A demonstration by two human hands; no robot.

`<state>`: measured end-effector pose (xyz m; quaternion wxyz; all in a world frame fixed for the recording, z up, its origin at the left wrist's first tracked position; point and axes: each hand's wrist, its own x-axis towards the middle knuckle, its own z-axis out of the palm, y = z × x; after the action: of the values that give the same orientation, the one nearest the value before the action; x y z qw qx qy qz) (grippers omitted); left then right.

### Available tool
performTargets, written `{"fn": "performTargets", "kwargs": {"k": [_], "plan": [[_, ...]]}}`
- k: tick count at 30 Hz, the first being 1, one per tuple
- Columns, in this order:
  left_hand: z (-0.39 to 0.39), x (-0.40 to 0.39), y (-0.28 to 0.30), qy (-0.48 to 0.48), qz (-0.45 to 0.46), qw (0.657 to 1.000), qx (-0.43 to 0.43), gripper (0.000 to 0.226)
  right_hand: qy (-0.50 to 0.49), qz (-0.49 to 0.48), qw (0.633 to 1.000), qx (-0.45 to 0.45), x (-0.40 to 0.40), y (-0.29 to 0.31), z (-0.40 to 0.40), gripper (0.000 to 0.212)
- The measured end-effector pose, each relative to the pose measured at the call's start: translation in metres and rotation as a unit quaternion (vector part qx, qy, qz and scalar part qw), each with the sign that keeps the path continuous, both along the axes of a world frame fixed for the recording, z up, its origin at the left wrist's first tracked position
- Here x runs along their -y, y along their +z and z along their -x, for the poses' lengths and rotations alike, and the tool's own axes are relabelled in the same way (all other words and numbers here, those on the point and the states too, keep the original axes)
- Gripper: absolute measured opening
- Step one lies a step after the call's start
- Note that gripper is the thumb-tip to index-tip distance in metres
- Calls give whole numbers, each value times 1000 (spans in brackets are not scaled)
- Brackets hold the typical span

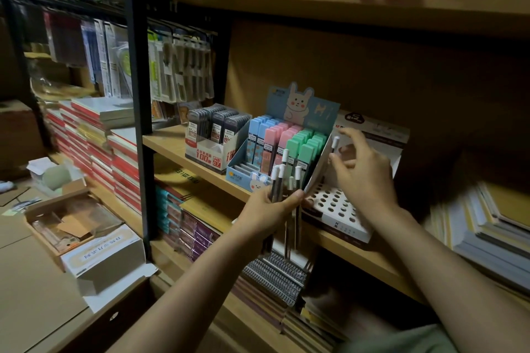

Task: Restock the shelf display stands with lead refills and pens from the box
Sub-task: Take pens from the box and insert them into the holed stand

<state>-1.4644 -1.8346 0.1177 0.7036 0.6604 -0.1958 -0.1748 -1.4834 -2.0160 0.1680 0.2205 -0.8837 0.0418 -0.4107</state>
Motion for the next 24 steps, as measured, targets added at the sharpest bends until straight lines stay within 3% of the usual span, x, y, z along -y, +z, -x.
{"fn": "performTargets", "kwargs": {"k": [3, 6, 12, 17, 20, 24], "plan": [[-1, -6, 0, -65, 69, 995, -40, 31, 58, -58, 997, 13, -2, 6, 17, 34], [1, -5, 5, -111, 117, 985, -69, 30, 154, -149, 973, -83, -16, 4, 28, 29], [9, -1, 9, -127, 106, 985, -52, 23, 256, -243, 929, -110, -27, 5, 32, 33], [-3, -7, 3, -45, 123, 986, -103, 31, 217, -278, 936, -4, -8, 21, 29, 26], [-7, -11, 0, -42, 108, 987, -115, 31, 157, -203, 962, 92, 10, 26, 31, 26], [-6, -8, 3, -54, 90, 984, -146, 23, 115, -134, 975, 132, 22, 20, 28, 28]]}}
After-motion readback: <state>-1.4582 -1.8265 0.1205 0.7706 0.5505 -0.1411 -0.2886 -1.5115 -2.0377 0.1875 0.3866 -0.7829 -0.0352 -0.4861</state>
